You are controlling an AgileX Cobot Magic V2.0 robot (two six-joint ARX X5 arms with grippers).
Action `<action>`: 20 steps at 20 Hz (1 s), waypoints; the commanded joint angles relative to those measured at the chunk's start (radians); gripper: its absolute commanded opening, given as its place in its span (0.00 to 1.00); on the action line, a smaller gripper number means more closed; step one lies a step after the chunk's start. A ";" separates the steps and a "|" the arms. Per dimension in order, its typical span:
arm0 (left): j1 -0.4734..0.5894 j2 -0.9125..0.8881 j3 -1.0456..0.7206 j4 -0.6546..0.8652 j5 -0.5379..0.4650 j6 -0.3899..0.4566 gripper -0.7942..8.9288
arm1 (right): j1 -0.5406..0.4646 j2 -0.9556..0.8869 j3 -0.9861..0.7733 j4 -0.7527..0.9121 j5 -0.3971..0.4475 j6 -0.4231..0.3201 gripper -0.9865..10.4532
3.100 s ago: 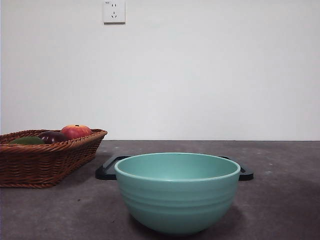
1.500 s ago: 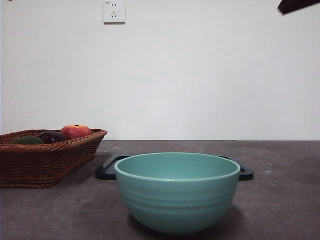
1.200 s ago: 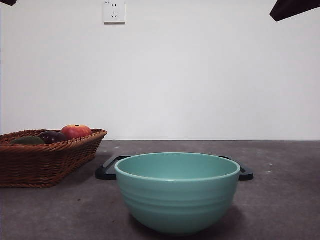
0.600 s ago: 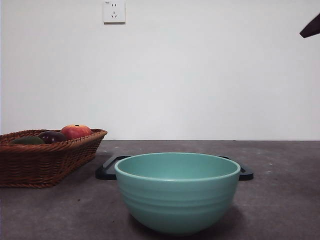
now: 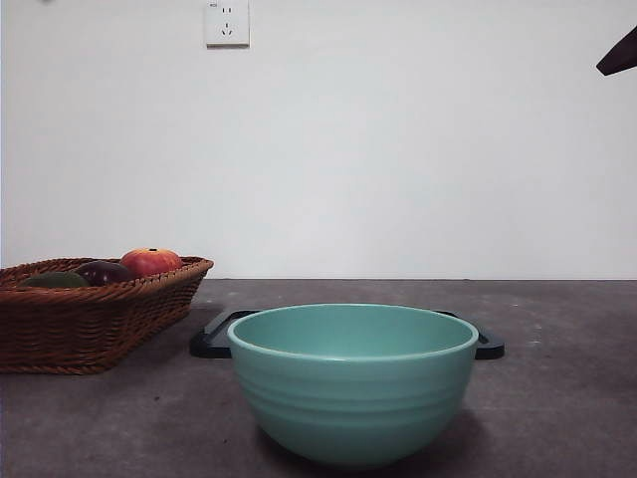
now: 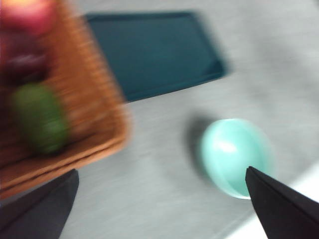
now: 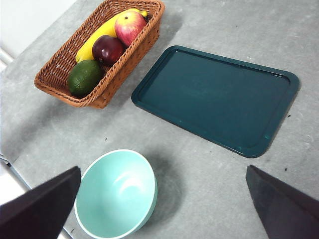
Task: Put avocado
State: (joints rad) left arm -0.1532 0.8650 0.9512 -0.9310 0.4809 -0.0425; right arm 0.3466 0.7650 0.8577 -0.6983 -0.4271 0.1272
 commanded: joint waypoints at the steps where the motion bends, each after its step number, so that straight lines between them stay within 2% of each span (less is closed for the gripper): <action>1: -0.002 0.070 0.026 0.001 -0.089 0.005 0.72 | 0.005 0.003 0.020 0.010 -0.003 -0.003 0.67; 9: -0.002 0.435 0.113 0.040 -0.283 0.031 0.72 | 0.005 0.003 0.020 0.010 -0.003 0.005 0.67; 14: -0.007 0.633 0.161 0.101 -0.283 0.013 0.72 | 0.005 0.003 0.020 0.010 -0.003 0.005 0.67; 20: -0.017 0.744 0.161 0.196 -0.283 -0.032 0.71 | 0.005 0.003 0.020 0.010 -0.003 0.005 0.67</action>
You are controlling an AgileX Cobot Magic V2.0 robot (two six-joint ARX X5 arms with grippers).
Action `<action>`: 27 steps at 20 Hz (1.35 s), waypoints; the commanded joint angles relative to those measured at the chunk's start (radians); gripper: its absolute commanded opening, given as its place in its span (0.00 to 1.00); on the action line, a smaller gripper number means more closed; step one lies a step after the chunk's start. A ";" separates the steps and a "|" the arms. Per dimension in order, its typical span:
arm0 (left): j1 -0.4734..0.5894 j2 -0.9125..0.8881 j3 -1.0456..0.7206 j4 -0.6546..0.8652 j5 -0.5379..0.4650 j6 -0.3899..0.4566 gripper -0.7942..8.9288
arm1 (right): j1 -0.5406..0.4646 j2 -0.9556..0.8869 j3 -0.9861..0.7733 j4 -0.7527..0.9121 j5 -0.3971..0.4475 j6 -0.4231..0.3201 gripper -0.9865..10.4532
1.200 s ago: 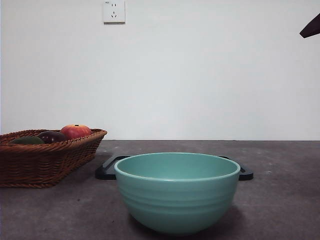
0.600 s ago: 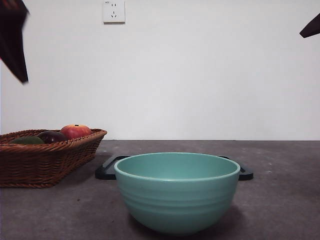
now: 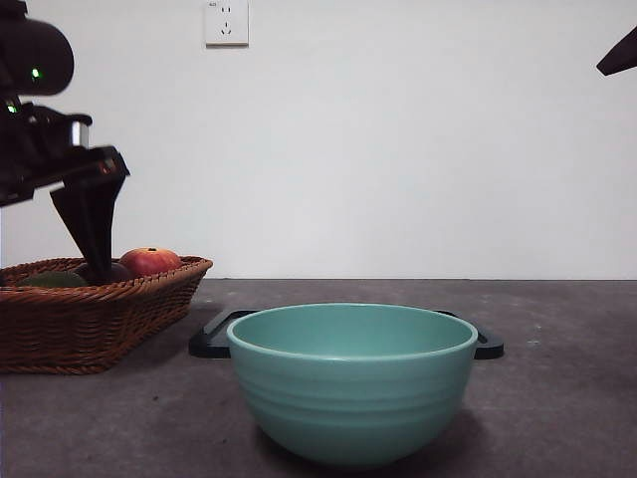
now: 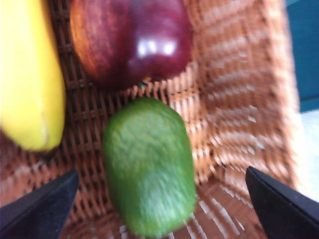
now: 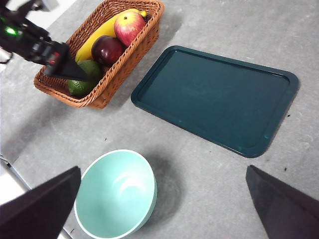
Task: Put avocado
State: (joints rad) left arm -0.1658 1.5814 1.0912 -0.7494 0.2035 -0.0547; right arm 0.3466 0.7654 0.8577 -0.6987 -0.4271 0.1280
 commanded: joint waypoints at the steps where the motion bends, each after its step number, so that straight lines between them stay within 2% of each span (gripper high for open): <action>1: -0.005 0.037 0.021 0.022 -0.006 -0.023 0.67 | 0.005 0.003 0.020 0.010 -0.003 0.004 0.67; 2: -0.005 0.045 0.021 0.026 -0.006 -0.028 0.65 | 0.005 0.003 0.020 0.010 -0.003 0.004 0.67; 8: -0.005 0.088 0.021 0.036 -0.006 -0.037 0.64 | 0.005 0.003 0.020 0.010 -0.003 0.004 0.67; 9: -0.005 0.090 0.021 0.036 -0.006 -0.038 0.58 | 0.005 0.003 0.020 0.010 -0.003 0.003 0.67; 11: -0.005 0.090 0.021 0.035 -0.006 -0.040 0.39 | 0.005 0.003 0.020 0.010 -0.003 0.003 0.67; 12: -0.005 0.090 0.021 0.031 -0.006 -0.040 0.32 | 0.005 0.003 0.020 0.010 -0.003 0.003 0.67; 13: -0.005 0.090 0.021 0.027 -0.006 -0.040 0.30 | 0.005 0.003 0.020 0.010 -0.003 0.003 0.67; 16: -0.005 0.090 0.048 -0.021 -0.006 -0.039 0.30 | 0.005 0.003 0.020 0.018 0.004 0.003 0.67; 21: -0.011 0.062 0.188 -0.219 0.001 -0.025 0.30 | 0.005 0.003 0.020 0.016 0.008 0.003 0.67; 27: -0.142 -0.078 0.223 -0.286 0.018 -0.052 0.30 | 0.005 0.003 0.020 0.016 0.008 0.003 0.67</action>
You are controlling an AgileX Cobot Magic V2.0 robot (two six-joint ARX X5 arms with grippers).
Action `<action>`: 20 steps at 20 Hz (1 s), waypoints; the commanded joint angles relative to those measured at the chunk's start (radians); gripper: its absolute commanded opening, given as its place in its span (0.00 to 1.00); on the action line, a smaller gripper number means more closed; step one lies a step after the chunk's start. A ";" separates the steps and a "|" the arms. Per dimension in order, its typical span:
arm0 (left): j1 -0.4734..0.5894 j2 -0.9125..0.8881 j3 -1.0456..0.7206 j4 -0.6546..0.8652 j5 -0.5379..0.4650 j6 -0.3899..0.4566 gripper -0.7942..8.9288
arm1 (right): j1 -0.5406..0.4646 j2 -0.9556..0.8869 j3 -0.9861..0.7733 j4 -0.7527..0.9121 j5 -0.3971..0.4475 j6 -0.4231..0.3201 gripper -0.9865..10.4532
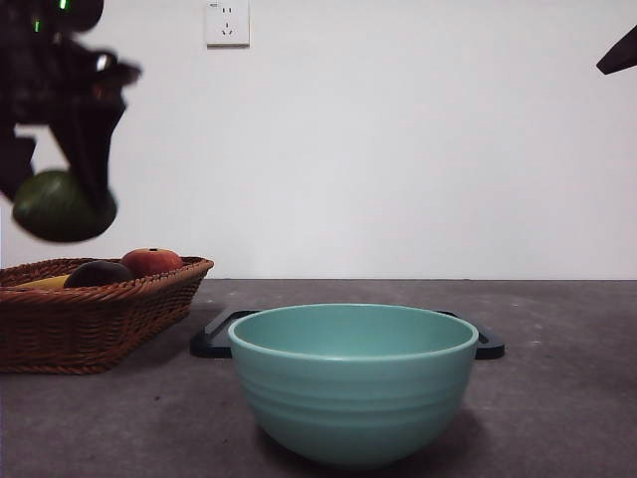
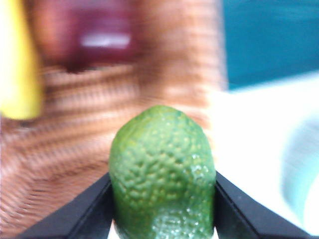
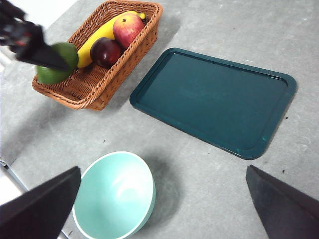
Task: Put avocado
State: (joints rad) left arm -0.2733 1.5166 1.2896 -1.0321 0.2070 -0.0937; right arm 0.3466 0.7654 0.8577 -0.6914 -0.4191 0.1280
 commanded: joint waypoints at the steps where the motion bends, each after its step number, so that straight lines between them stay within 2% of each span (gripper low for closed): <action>1: -0.070 -0.033 0.024 -0.004 0.037 -0.029 0.30 | 0.005 0.003 0.020 0.009 0.000 0.003 0.67; 4: -0.198 -0.073 0.024 0.016 0.090 -0.063 0.30 | 0.005 0.003 0.020 0.000 0.000 0.003 0.67; 9: -0.426 -0.060 0.024 0.120 0.090 -0.122 0.30 | 0.005 0.003 0.020 -0.018 -0.002 0.004 0.67; 13: -0.570 -0.008 0.024 0.217 0.077 -0.148 0.30 | 0.005 0.003 0.020 -0.018 -0.002 0.004 0.67; 20: -0.678 0.144 0.024 0.247 -0.032 -0.161 0.30 | 0.005 0.003 0.020 -0.020 -0.003 0.004 0.67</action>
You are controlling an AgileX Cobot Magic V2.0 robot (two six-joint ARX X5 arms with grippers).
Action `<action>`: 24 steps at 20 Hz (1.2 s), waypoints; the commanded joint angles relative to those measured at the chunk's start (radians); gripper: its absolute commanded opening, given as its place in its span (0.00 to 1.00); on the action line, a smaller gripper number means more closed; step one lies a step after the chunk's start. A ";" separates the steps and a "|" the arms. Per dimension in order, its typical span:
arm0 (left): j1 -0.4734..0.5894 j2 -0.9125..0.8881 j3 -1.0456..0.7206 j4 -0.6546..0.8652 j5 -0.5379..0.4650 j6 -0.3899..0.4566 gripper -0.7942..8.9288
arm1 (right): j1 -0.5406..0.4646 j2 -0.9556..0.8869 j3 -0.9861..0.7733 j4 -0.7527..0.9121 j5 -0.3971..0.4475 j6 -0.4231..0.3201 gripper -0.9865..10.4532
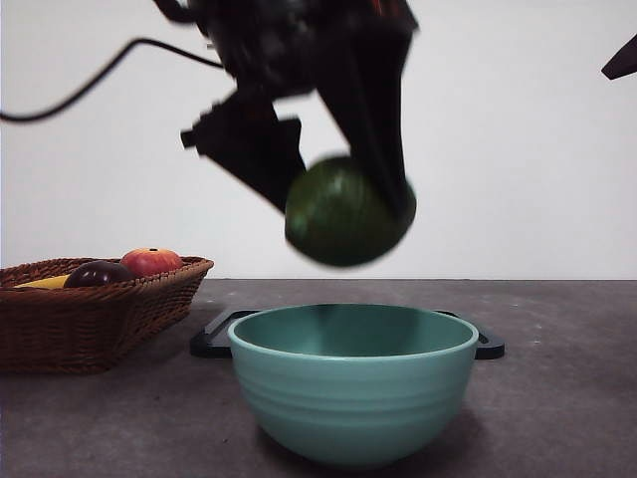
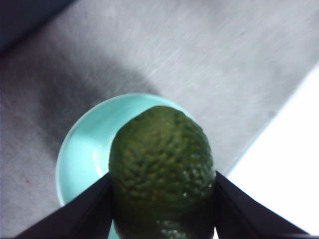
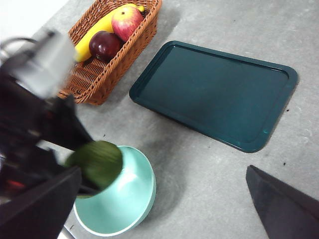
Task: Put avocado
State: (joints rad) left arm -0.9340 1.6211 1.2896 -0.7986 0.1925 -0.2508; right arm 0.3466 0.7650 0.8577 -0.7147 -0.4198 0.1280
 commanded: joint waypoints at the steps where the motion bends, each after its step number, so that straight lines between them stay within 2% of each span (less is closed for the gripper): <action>1: -0.021 0.068 0.024 0.016 -0.019 -0.004 0.30 | 0.005 0.003 0.020 0.003 -0.002 0.003 0.67; 8: -0.049 0.206 0.024 0.015 -0.019 -0.001 0.30 | 0.005 0.003 0.020 0.003 -0.002 0.003 0.67; 16: -0.071 0.256 0.024 0.014 -0.019 -0.001 0.31 | 0.005 0.003 0.020 0.003 -0.002 0.003 0.67; 17: -0.071 0.256 0.026 0.013 -0.019 -0.001 0.32 | 0.005 0.003 0.020 0.003 -0.002 0.003 0.67; 21: -0.070 0.253 0.032 0.007 -0.019 0.004 0.51 | 0.005 0.003 0.020 0.003 -0.002 0.003 0.67; 24: -0.070 0.243 0.034 0.006 -0.019 0.014 0.57 | 0.005 0.003 0.020 0.003 -0.001 0.003 0.67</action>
State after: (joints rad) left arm -0.9913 1.8484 1.3079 -0.7959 0.1635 -0.2481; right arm 0.3466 0.7654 0.8577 -0.7155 -0.4194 0.1280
